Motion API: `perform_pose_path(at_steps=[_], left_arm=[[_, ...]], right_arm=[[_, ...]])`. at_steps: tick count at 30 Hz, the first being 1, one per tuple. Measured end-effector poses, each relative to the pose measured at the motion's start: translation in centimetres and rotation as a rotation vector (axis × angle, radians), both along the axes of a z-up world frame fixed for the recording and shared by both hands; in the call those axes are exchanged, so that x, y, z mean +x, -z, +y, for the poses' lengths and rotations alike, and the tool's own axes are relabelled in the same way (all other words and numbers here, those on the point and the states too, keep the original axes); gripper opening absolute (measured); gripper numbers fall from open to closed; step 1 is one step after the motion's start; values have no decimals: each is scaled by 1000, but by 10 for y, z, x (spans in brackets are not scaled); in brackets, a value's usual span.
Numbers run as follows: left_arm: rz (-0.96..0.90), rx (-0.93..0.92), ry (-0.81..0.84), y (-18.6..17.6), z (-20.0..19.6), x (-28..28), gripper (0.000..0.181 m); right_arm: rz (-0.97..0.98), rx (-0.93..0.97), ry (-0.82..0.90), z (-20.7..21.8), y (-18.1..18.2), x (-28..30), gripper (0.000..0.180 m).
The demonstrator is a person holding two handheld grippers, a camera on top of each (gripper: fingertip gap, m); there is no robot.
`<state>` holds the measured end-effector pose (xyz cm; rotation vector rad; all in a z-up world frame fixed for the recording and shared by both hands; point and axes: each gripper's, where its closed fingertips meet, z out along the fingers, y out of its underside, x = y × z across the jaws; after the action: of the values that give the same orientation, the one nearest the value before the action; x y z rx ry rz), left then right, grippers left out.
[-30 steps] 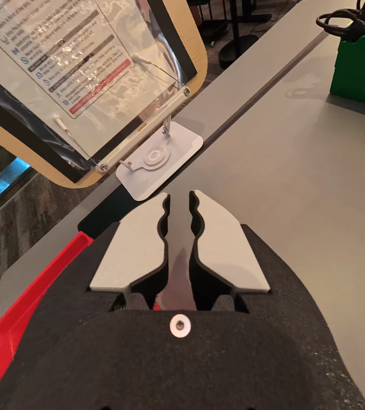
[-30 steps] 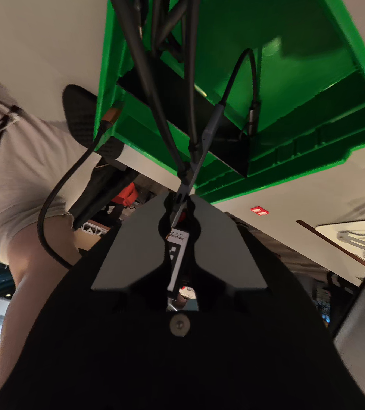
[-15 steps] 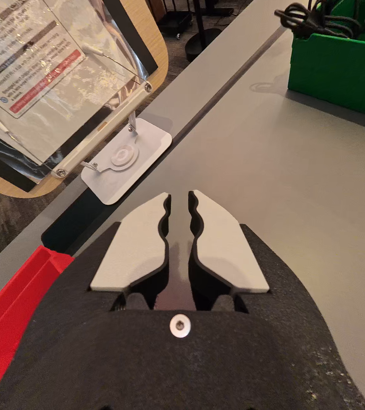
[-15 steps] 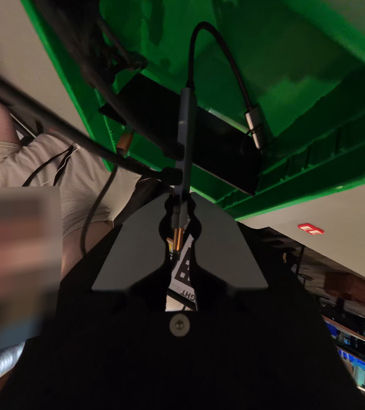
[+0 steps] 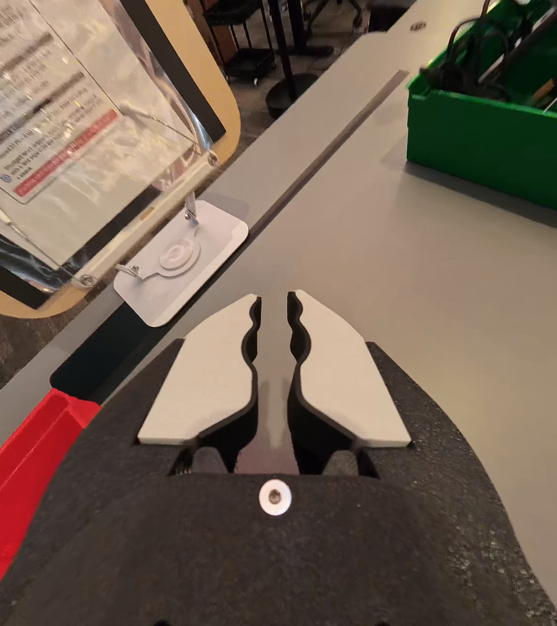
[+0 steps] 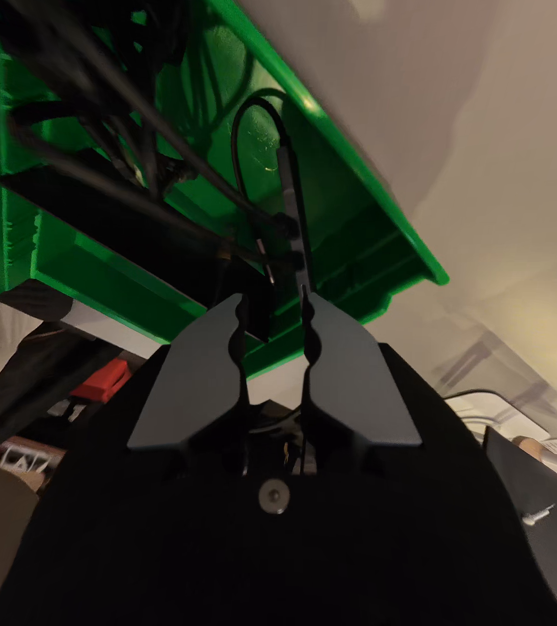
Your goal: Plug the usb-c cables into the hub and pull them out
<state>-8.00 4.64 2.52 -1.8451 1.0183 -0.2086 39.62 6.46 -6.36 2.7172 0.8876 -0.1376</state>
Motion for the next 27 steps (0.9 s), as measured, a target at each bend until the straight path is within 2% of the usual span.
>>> perform_pose_path(at_steps=[3, 7, 9, 12, 14, 16, 18, 21, 24, 27], left_arm=[[-60, 52, -3, -29, -8, -13, 15], [-155, 198, -105, -92, -28, -75, 19], [-189, 182, -155, -108, -47, -116, 22], [-142, -11, -228, -82, -79, -174, 34], [-65, -124, -300, -54, -93, -210, 34], [-32, -220, -377, -31, -97, -239, 34], [-31, -285, -440, -14, -90, -260, 34], [-56, -333, -521, 3, -70, -281, 33], [-65, -359, -494, 16, -50, -279, 33], [43, -252, -415, 23, -21, -266, 39]], right_arm=[[20, 209, -11, 13, -33, -9, 32], [187, 736, -46, 42, -113, -54, 34], [398, 1017, -96, 35, -161, -105, 37], [732, 1413, -169, -4, -216, -187, 66], [873, 1675, -234, -38, -239, -233, 66], [936, 1899, -318, -67, -254, -274, 54], [944, 1968, -371, -81, -258, -310, 50], [923, 1942, -441, -85, -254, -354, 53], [862, 1906, -513, -80, -234, -378, 56], [754, 1823, -602, -67, -202, -387, 61]])
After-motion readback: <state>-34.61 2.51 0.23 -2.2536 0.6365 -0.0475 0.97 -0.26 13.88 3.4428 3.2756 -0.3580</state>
